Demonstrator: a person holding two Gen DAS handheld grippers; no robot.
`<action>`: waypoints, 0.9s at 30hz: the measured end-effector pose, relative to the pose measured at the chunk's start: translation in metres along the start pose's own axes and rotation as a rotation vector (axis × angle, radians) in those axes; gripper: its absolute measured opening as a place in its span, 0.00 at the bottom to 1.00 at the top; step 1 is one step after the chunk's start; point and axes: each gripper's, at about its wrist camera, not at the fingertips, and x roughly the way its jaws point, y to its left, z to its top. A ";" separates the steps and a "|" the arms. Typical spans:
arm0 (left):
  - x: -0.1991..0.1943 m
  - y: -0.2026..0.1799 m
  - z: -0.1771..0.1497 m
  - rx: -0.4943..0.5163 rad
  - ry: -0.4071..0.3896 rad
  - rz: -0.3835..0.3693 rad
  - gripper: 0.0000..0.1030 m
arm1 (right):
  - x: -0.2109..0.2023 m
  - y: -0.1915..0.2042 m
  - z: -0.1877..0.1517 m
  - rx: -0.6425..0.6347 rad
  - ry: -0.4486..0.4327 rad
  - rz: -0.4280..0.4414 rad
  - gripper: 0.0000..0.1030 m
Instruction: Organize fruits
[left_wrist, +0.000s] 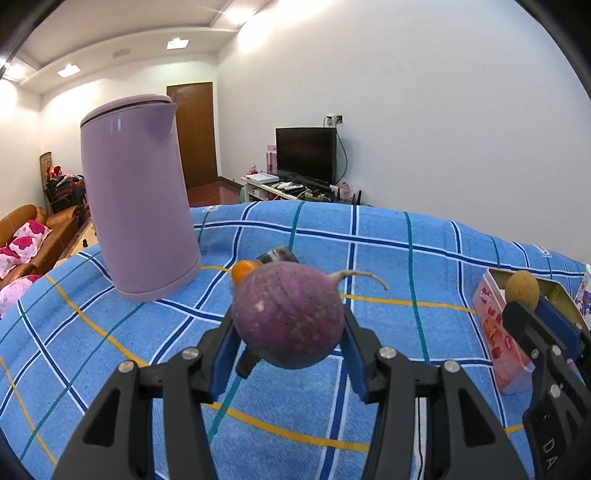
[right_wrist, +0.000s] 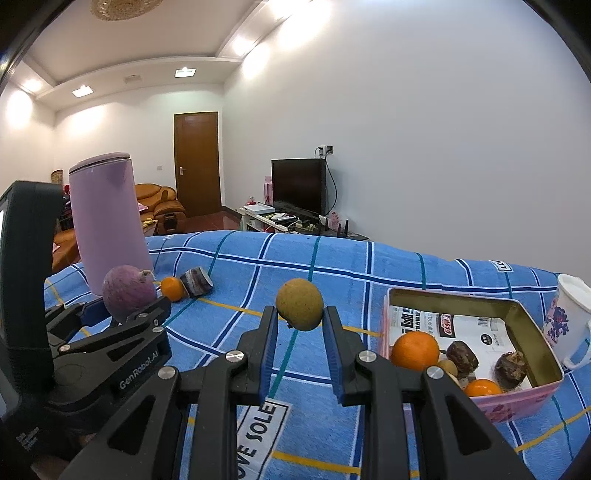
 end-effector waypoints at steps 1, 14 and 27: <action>0.000 -0.001 0.000 0.002 0.000 0.000 0.51 | -0.001 -0.001 0.000 -0.001 0.000 -0.001 0.26; -0.004 -0.012 -0.002 0.023 0.007 -0.017 0.51 | -0.009 -0.007 -0.002 -0.017 0.003 -0.006 0.26; -0.010 -0.029 -0.006 0.055 0.011 -0.057 0.51 | -0.018 -0.021 -0.007 -0.030 0.003 -0.022 0.26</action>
